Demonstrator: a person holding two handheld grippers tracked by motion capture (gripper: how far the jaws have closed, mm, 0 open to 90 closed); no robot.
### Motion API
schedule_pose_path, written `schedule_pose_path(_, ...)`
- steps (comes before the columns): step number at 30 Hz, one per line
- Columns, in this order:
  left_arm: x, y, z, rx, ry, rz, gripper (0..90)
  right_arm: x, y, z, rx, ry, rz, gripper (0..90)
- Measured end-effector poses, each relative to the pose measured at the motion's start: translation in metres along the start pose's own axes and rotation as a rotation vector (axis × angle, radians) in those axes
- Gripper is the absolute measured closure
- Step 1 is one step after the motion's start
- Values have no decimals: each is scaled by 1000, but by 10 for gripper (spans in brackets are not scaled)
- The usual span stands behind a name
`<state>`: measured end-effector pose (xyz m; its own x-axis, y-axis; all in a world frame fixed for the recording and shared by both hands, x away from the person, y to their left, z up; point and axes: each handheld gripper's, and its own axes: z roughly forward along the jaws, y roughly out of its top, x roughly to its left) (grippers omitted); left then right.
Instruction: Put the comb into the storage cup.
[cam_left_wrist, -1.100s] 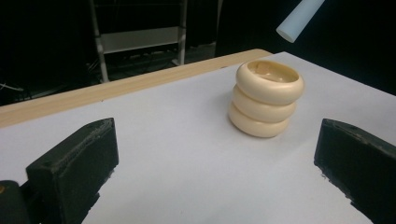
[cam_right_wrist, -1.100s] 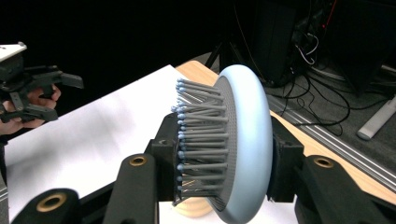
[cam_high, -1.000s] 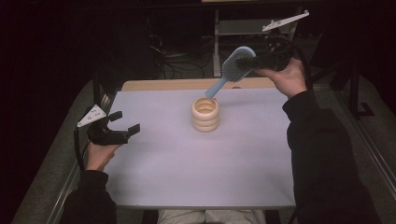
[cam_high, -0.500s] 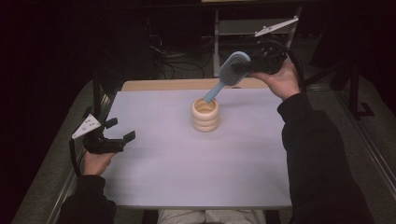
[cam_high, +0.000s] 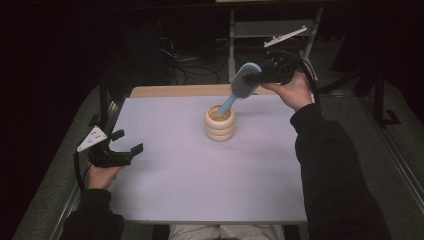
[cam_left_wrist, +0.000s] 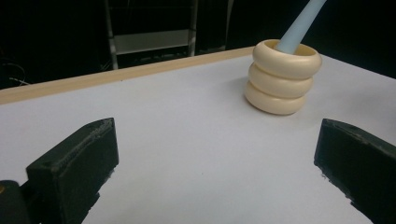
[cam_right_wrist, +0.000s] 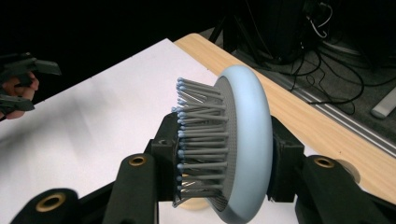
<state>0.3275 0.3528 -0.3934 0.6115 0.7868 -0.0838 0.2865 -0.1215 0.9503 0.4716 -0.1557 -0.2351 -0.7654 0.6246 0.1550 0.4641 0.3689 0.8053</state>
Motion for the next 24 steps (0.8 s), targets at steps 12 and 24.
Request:
schedule_pose_path(12, -1, -1, 2, 9, -16, 3, 0, -2, -5, 20, 32, 5, 4, 550)
schedule_pose_path(24, -2, 0, 1, 3, -25, 5, 0, -3, -9, 36, 58, 17, 7, 549)
